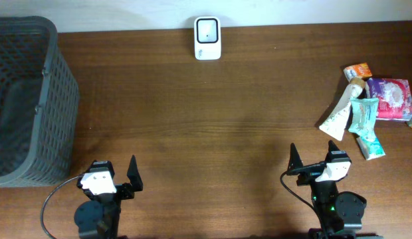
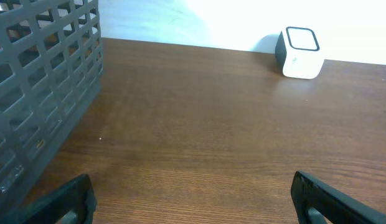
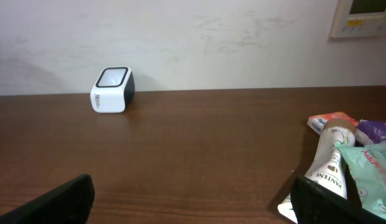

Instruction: Scan the item barcode

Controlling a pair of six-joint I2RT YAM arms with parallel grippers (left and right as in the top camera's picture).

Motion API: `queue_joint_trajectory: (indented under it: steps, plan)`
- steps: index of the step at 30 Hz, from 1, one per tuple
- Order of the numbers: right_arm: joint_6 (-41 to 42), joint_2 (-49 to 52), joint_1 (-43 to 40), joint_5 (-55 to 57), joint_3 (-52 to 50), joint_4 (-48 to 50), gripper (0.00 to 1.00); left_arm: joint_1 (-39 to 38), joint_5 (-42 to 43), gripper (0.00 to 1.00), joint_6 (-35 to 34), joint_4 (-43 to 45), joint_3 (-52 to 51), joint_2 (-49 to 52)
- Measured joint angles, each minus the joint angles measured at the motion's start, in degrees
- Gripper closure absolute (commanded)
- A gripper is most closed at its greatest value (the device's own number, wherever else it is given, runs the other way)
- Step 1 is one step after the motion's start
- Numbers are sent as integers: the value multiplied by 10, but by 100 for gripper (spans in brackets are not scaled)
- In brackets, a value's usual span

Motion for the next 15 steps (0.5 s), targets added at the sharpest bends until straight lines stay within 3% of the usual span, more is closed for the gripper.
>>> queue_joint_trajectory:
  steps: [15]
  plan:
    - [0,0,0,0,0,0,1,-21,4,1,5,1,0,0]
